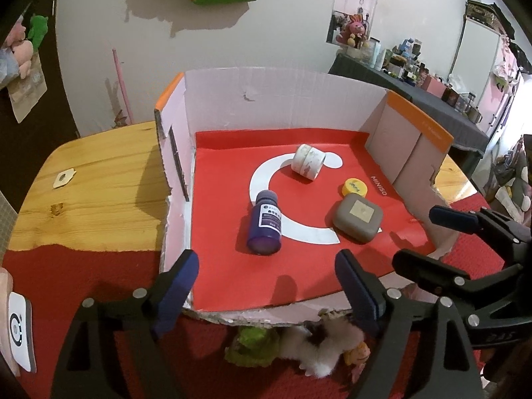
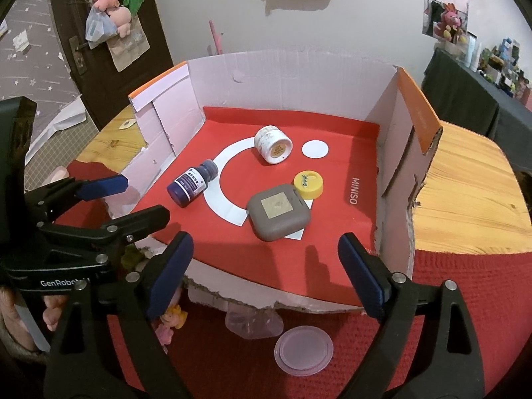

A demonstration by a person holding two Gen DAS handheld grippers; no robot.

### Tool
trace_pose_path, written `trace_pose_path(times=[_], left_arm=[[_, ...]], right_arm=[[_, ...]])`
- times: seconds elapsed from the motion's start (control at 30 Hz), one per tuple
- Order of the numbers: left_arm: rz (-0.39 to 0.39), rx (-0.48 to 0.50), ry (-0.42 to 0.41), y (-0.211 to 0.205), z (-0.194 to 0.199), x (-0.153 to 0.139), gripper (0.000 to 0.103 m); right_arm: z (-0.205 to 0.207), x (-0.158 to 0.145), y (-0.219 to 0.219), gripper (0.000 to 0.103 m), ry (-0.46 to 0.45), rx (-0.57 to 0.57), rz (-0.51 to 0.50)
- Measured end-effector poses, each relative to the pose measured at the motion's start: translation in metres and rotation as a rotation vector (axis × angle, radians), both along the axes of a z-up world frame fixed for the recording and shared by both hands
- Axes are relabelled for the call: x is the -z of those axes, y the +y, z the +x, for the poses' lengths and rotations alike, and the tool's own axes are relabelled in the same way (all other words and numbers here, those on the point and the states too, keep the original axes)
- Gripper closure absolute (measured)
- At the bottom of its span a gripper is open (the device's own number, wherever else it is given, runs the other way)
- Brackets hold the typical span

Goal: Organize objects
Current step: 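Withdraw both grippers up and out of the box, then move left gripper to the green fuzzy toy while right gripper moves to the clear plastic cup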

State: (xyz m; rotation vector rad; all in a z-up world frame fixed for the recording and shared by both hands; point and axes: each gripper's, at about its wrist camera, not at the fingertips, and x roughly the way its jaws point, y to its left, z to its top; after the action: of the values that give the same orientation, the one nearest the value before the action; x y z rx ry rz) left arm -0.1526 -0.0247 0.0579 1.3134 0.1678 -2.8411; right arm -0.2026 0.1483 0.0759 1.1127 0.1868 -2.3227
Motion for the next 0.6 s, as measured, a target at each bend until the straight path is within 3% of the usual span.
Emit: trace_pose_path(times=[0.33, 0.6], left_arm=[[-0.001, -0.008, 0.003, -0.003, 0.006, -0.002, 0.011], [0.000, -0.017, 0.011, -0.007, 0.012, -0.004, 0.010]], right_arm=[[0.006, -0.002, 0.001, 0.006, 0.009, -0.001, 0.007], [0.012, -0.003, 0.001, 0.005, 0.016, -0.002, 0.009]])
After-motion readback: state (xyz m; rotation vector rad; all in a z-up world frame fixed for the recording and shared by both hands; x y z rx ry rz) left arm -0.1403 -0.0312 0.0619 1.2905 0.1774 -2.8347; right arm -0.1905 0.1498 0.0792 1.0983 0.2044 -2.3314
